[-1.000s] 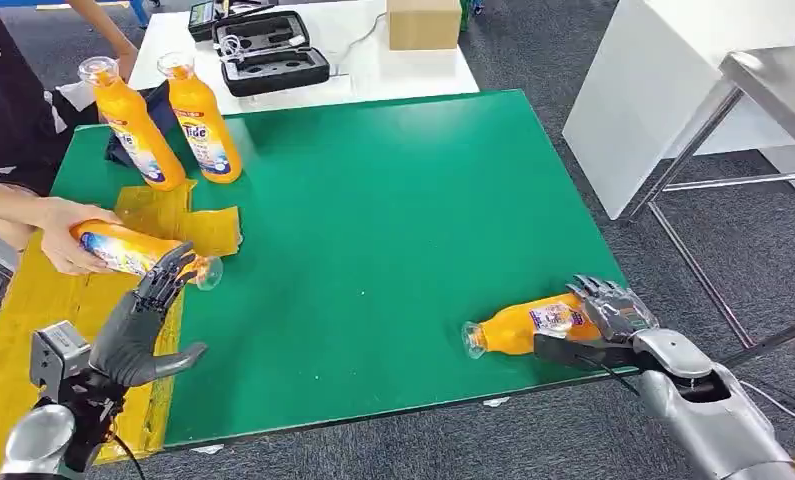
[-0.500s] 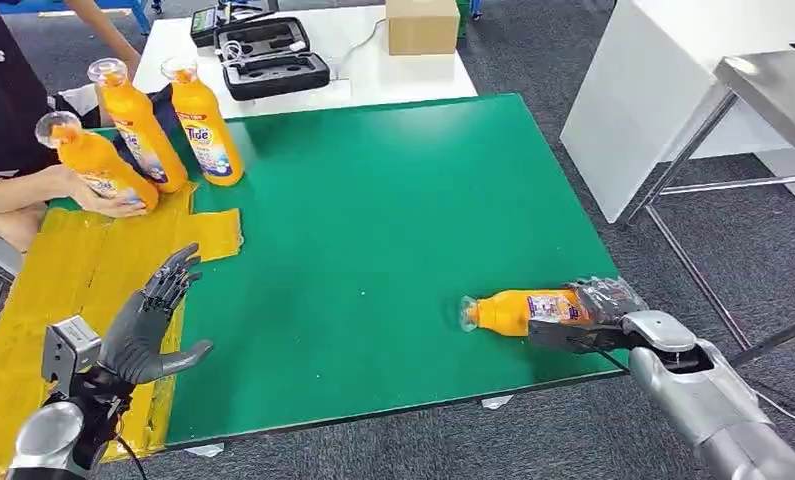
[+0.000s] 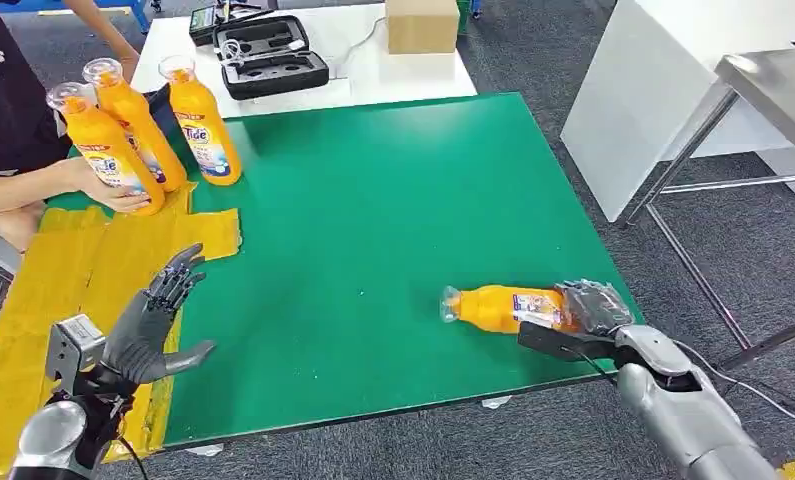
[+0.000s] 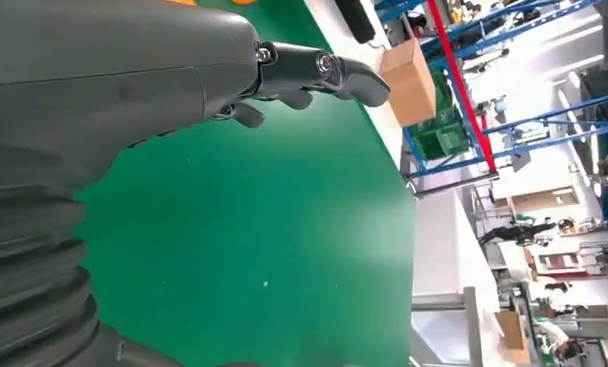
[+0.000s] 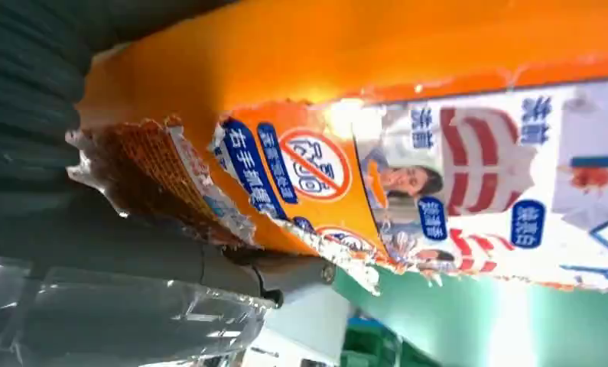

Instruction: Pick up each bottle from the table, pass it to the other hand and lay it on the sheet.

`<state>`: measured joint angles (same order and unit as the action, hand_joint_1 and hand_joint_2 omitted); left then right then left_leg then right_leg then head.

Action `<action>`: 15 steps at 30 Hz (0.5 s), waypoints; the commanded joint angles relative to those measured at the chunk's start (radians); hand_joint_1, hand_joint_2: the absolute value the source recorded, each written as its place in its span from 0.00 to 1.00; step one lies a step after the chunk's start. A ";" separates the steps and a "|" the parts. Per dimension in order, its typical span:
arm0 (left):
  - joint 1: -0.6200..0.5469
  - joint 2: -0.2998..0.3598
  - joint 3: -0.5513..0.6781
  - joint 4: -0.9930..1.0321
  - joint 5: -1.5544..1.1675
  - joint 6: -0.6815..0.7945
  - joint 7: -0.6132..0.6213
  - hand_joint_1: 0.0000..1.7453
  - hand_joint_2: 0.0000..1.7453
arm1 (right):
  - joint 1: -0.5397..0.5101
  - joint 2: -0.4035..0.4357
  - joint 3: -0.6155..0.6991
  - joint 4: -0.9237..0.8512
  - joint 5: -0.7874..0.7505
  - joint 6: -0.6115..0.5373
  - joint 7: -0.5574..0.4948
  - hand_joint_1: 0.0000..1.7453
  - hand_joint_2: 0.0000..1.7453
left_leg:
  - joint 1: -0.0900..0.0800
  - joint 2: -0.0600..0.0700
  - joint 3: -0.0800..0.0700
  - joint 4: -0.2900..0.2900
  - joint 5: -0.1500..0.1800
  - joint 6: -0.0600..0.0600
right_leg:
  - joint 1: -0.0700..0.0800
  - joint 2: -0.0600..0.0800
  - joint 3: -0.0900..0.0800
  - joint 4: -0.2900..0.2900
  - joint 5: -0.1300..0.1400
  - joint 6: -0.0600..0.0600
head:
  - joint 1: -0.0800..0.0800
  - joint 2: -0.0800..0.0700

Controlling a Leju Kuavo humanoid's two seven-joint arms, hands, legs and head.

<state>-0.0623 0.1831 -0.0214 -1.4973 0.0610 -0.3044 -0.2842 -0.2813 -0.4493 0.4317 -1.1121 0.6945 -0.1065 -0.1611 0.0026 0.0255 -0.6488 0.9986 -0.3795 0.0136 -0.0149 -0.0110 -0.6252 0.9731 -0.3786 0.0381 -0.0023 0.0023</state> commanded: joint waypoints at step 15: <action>-0.203 -0.015 -0.274 0.170 0.022 0.013 0.045 0.00 1.00 | 0.052 0.436 -0.262 -0.236 -0.565 -0.088 -0.248 1.00 1.00 | 0.002 -0.004 0.001 0.000 -0.001 -0.002 | 0.001 -0.001 0.001 0.001 -0.003 -0.003 | 0.000 0.000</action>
<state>-0.2076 0.1671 -0.2343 -1.4191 0.0778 -0.2930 -0.2403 -0.2100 -0.0602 0.2041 -1.3573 0.1381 -0.1915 -0.4063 0.0036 0.0253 -0.6530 0.9987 -0.3783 0.0121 -0.0143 -0.0112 -0.6293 0.9733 -0.3792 0.0370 -0.0027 0.0023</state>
